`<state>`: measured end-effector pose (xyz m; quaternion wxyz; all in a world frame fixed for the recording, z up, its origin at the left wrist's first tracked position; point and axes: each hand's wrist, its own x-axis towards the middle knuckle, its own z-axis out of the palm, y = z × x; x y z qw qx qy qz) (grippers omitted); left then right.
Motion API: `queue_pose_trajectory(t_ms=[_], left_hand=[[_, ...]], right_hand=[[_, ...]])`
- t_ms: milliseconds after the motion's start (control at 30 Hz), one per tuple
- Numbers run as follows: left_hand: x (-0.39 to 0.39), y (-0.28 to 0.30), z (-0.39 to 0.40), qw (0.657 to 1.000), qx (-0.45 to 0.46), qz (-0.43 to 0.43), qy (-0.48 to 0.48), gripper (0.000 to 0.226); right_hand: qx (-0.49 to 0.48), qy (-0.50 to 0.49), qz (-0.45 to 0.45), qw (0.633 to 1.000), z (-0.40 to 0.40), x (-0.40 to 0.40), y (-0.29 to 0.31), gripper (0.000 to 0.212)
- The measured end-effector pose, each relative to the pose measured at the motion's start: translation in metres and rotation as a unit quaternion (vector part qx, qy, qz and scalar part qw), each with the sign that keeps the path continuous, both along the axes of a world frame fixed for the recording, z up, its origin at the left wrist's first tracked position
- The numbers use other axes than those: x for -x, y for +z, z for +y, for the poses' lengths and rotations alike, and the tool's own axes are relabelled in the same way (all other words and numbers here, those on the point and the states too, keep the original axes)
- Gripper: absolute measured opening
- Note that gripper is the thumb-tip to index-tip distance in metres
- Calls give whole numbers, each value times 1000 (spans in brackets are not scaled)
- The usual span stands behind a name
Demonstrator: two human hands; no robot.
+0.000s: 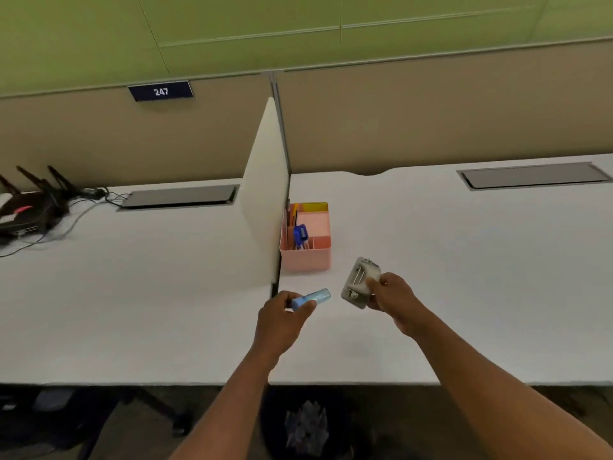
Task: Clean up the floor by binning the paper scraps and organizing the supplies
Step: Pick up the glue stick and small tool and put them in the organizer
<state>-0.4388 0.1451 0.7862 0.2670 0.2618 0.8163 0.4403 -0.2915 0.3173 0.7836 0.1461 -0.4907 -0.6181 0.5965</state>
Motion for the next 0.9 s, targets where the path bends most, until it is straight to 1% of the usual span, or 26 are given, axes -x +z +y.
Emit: queue_pose_trajectory(t_ms=[167,300,433,533,633,767,833,900], left_hand=[[31,6,50,999,23,7,40,21],[48,3,69,997,33,8,75,18],[59,-5,81,993,50,1,104,19],[67,-12,88,990,65,7,122,19],[72,-19,95,988,83,19,132,18],[76,-24,111,987,95,47,123,19],[76,-25,122,989,82,51,115,21],[76,-24,133,990,71,57,105,23]], right_hand=[[-31,59,-19,998,76,77,8,21],[-57,116,-52,990,128,135,9,32],[-42,153,-87,983,163,184,4,34],[-52,183,-120,974,177,211,-2,36],[-65,227,-161,958,184,225,-10,33],[-91,305,-205,926,192,234,-16,31],[-121,326,-231,909,193,237,-18,33],[-176,328,-259,891,192,238,-18,41]])
